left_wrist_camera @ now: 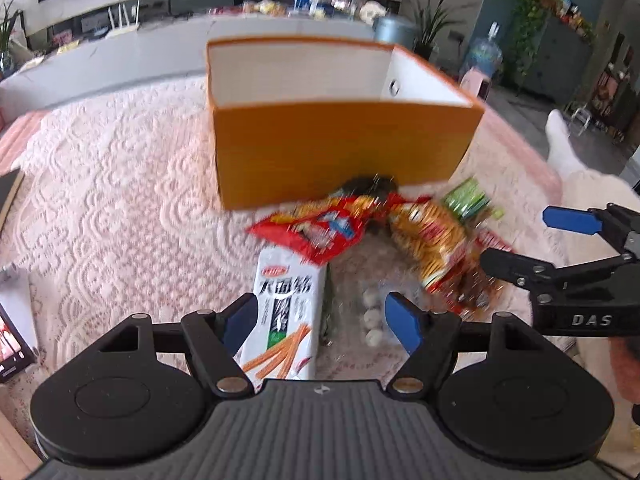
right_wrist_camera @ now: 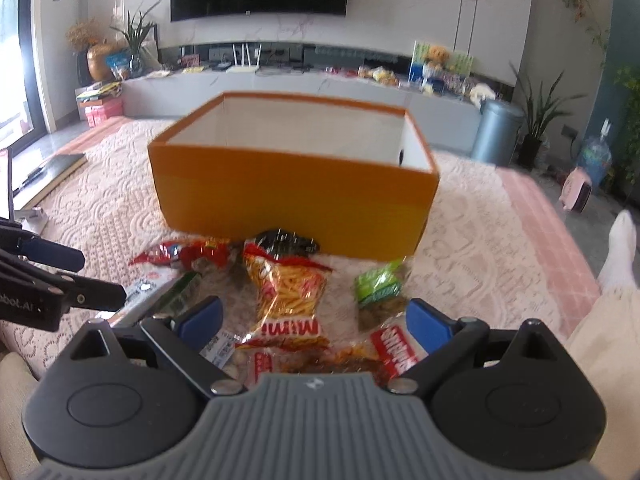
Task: Organize snacks
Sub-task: 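Grasp the Mimi bag with the right tool while the left tool grasps the white spicy strip packet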
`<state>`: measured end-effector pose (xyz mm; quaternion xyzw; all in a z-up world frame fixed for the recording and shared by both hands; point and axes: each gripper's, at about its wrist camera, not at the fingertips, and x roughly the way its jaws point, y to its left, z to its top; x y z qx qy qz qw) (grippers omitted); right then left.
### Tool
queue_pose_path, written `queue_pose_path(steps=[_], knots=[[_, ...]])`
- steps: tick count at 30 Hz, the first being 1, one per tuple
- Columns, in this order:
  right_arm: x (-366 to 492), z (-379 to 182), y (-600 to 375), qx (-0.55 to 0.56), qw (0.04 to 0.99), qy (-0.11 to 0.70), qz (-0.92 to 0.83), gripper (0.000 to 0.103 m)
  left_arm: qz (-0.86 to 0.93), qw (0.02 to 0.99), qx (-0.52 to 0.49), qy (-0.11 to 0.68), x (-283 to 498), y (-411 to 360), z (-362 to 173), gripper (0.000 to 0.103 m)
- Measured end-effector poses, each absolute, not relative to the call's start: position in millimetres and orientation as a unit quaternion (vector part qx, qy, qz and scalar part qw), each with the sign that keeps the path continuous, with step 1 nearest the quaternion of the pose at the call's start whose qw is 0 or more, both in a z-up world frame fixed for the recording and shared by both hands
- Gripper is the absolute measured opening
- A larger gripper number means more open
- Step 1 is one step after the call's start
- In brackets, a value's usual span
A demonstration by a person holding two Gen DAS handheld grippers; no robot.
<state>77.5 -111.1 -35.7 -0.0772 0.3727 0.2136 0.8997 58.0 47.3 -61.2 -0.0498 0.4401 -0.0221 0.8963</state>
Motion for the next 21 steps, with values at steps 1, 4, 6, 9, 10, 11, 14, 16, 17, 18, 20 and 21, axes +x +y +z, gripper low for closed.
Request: queue_pose_path(steps=[1,4,6,9,10,11,14,16,17,18,20,21], knots=[[79,-40,-110,-0.075,0.896,0.38,0.217,0.095,-0.018,0.893,-0.051,0.447,60,48,-65,0.085],[80,-50,-108,-0.077,0.894,0.386,0.213,0.092,-0.007,0.884,-0.058,0.464,66,55,-77,0.085],[81,-54,-108,-0.079,0.895,0.384,0.213,0.09,-0.008,0.878,-0.071,0.473,70,62,-83,0.086],[85,-55,-110,-0.069,0.897,0.379,0.218,0.087,-0.013,0.869,-0.094,0.486,76,69,-90,0.086],[87,-56,-109,-0.065,0.898,0.376,0.22,0.085,-0.014,0.866,-0.099,0.491,78,71,-92,0.086],[88,-56,-108,-0.064,0.899,0.373,0.221,0.081,-0.014,0.863,-0.104,0.494,80,73,-95,0.086],[94,-59,-104,-0.066,0.901,0.368,0.221,0.076,-0.011,0.857,-0.111,0.503,84,78,-101,0.086],[100,-62,-100,-0.065,0.9,0.37,0.222,0.076,-0.015,0.855,-0.121,0.504,85,81,-104,0.086],[103,-64,-99,-0.063,0.898,0.373,0.223,0.075,-0.017,0.854,-0.127,0.504,87,82,-105,0.086],[105,-66,-97,-0.059,0.897,0.377,0.225,0.074,-0.02,0.853,-0.132,0.504,88,83,-107,0.087],[109,-69,-96,-0.051,0.893,0.384,0.229,0.074,-0.024,0.854,-0.135,0.501,88,85,-107,0.087],[110,-71,-95,-0.048,0.891,0.388,0.231,0.074,-0.027,0.855,-0.133,0.5,88,85,-108,0.087]])
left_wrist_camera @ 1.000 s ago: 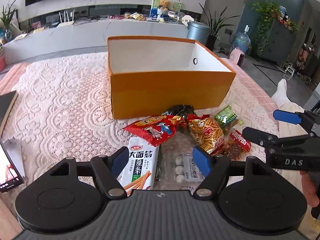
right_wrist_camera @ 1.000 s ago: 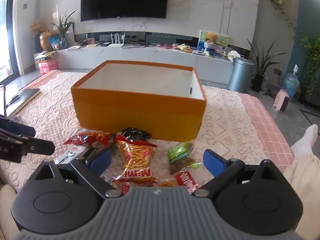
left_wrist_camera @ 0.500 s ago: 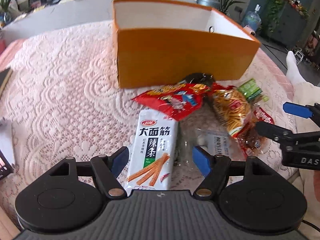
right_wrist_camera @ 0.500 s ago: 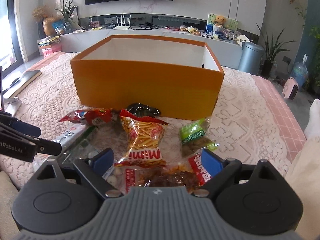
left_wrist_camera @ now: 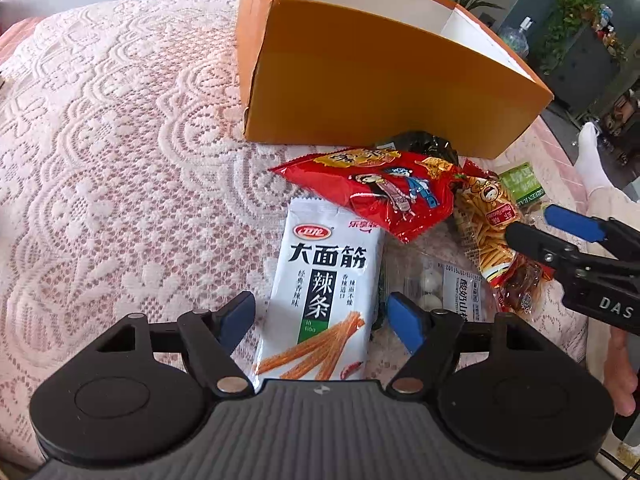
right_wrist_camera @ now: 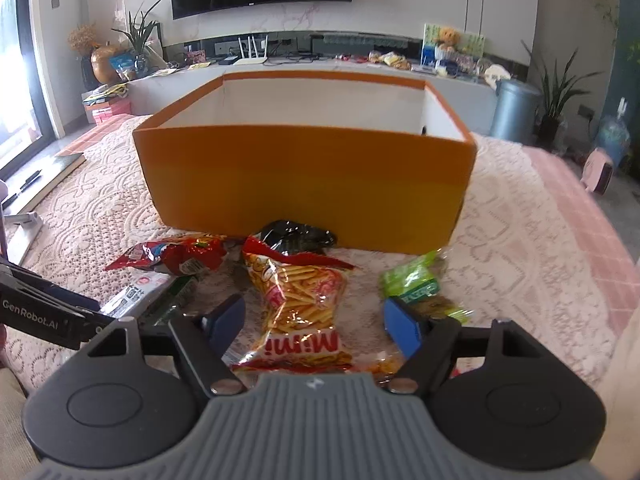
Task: Organize snacks
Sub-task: 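Grasp the Mimi bag with the right tool while the left tool grasps the white spicy strip packet, then lift both packets over the orange box and open both tools to release them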
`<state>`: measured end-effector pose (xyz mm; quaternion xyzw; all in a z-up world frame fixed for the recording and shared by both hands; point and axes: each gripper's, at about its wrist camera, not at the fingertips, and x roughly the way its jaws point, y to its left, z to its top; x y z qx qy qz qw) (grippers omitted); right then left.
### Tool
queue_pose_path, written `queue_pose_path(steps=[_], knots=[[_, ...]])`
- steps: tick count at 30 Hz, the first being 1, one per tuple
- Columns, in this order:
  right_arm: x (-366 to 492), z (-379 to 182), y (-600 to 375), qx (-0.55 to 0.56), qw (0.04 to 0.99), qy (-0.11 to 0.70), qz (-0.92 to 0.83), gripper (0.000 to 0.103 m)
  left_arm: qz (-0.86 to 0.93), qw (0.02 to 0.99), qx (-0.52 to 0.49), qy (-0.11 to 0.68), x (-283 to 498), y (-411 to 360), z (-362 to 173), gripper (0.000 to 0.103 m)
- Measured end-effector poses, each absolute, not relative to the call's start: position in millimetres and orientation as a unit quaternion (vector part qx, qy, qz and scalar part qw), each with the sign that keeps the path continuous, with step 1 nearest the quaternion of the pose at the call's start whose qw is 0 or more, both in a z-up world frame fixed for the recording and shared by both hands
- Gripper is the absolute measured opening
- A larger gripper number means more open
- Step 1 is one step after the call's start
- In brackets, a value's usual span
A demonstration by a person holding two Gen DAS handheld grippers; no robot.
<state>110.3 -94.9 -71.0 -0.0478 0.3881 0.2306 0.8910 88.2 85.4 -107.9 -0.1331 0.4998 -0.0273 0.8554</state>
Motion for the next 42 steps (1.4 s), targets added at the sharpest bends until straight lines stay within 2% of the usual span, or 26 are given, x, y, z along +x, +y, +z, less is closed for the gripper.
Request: queue_pose_path(steps=[5,8,11,12,14,15,18,29,42], knots=[[117,-78,-93,-0.031,0.887,0.401,0.228,0.073,-0.031,0.859,-0.131,0.494,89,85,-108,0.087],[120,-83,-91,-0.027,0.883,0.41,0.228,0.072,-0.036,0.861,-0.129,0.491,91,86,-109,0.084],[120,-87,-89,-0.024,0.879,0.418,0.227,0.062,-0.038,0.862,-0.128,0.489,92,84,-108,0.08],[120,-89,-88,-0.026,0.878,0.421,0.226,0.054,-0.04,0.862,-0.128,0.488,92,84,-107,0.075],[121,-91,-86,-0.028,0.876,0.427,0.223,0.048,-0.045,0.862,-0.136,0.487,91,84,-107,0.068],[121,-91,-86,-0.025,0.875,0.429,0.223,0.046,-0.048,0.861,-0.141,0.487,91,85,-107,0.062],[120,-91,-87,-0.026,0.877,0.427,0.219,0.043,-0.05,0.858,-0.162,0.485,90,86,-106,0.058],[105,-75,-90,-0.032,0.89,0.394,0.228,0.04,-0.041,0.86,-0.158,0.484,81,78,-96,0.055],[84,-55,-104,-0.027,0.902,0.368,0.226,0.038,-0.03,0.872,-0.143,0.467,58,65,-58,0.055]])
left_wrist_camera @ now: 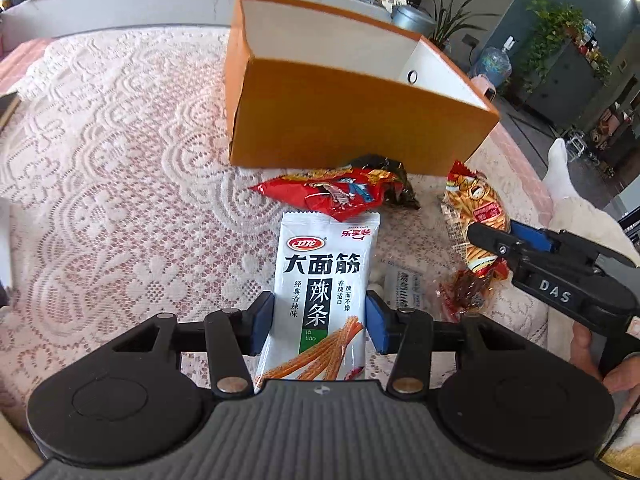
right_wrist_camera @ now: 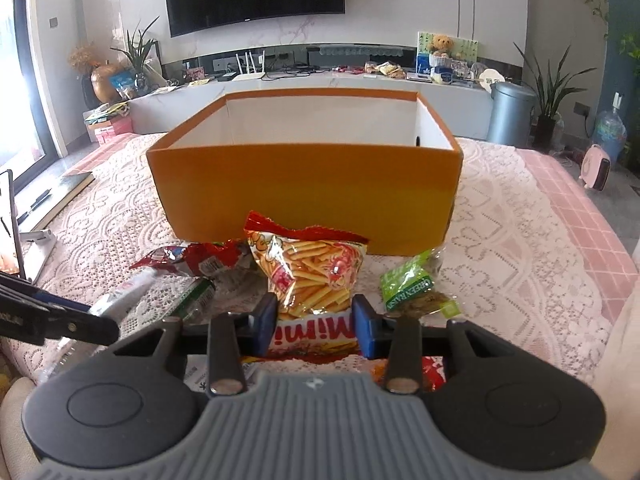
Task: Organize snacks
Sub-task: 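Lift both packets over the orange box and open both tools to release them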
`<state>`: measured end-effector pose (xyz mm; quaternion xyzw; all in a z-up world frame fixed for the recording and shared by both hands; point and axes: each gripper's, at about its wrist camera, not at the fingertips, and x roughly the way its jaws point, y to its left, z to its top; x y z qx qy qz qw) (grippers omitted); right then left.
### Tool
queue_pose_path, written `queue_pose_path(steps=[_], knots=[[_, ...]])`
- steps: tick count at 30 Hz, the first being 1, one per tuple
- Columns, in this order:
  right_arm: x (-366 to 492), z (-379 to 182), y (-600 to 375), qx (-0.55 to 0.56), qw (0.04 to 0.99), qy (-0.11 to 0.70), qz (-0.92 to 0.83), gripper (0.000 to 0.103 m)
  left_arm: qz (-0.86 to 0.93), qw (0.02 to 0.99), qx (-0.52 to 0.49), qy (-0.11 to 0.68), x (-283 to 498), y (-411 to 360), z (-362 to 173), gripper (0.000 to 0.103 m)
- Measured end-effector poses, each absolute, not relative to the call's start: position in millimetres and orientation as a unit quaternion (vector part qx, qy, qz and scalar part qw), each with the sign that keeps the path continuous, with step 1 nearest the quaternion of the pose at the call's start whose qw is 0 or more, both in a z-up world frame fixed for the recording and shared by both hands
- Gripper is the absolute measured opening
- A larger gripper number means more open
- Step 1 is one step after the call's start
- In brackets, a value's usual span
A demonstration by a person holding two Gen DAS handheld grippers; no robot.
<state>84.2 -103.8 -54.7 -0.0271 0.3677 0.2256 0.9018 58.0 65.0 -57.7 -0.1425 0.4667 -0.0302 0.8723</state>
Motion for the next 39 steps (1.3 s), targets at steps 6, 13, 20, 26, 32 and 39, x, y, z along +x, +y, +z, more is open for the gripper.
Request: queue_pose_path(steps=[6,13,20,26,32,39], knots=[[79,-46,-114,-0.008,0.903,0.363,0.231,0.038,-0.029,0.886,-0.144,0.439,47,59,-34,0.055],[71,-35,-115,-0.011,0.903,0.357,0.238,0.038,-0.032,0.901,-0.138,0.409,45,53,-11,0.054],[73,-21,-116,-0.018,0.909,0.344,0.233,0.038,-0.032,0.911,-0.129,0.39,58,50,6,0.054],[90,-3,-120,-0.005,0.912,0.336,0.236,0.038,-0.042,0.919,-0.108,0.377,81,38,23,0.054],[112,18,-116,-0.006,0.917,0.318,0.24,0.038,-0.048,0.927,-0.092,0.36,108,33,38,0.054],[149,43,-105,-0.006,0.921,0.3,0.248,0.038,-0.018,0.94,-0.08,0.332,135,35,53,0.054]])
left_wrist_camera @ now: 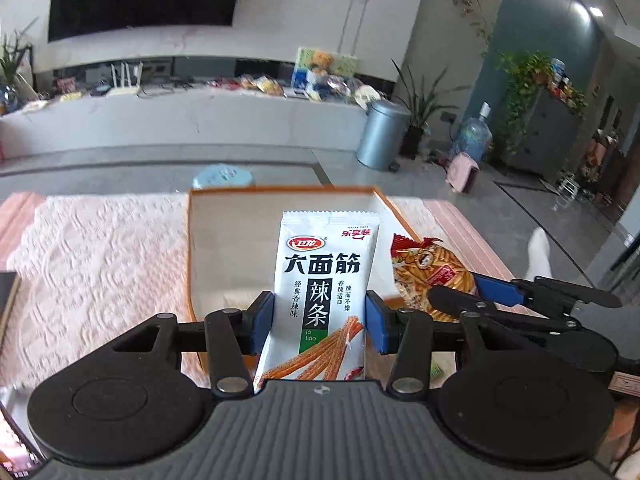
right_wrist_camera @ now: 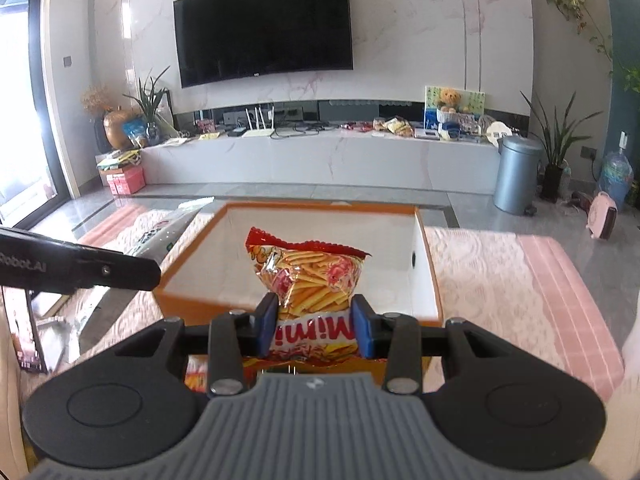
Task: Organize snacks
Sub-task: 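Lift both packets over the orange box and open both tools to release them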
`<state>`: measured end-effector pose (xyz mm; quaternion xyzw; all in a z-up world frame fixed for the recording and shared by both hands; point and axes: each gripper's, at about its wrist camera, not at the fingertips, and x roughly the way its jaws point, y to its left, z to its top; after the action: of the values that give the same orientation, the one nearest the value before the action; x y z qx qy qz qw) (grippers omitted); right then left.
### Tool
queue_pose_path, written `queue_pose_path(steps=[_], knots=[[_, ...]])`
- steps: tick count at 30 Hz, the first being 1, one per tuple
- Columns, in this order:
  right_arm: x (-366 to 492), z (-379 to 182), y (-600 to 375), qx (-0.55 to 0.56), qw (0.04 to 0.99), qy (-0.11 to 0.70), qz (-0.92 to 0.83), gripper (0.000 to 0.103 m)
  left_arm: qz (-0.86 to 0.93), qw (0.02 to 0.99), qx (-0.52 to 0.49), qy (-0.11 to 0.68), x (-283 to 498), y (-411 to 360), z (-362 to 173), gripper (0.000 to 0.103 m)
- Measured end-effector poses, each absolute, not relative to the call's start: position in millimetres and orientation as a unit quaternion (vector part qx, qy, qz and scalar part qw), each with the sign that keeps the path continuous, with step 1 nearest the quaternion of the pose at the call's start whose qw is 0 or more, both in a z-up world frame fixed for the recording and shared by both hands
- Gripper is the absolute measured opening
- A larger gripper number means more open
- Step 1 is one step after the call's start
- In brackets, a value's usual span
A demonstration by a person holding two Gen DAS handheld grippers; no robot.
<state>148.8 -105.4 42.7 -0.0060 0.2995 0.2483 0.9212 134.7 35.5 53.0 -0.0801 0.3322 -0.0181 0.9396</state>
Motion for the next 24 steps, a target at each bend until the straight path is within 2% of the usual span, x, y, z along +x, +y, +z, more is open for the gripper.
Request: queue_pose_path(steps=[9,24], knots=[[200,58,-87,-0.01,0.932,0.275,0.236,0.037,0.012,0.952,-0.076,0.297,172,36,60,0.054],[279,5,-49,-0.024,0.911,0.345,0.224,0.033,0.031,0.923,-0.074,0.376,235,57,9,0.054]])
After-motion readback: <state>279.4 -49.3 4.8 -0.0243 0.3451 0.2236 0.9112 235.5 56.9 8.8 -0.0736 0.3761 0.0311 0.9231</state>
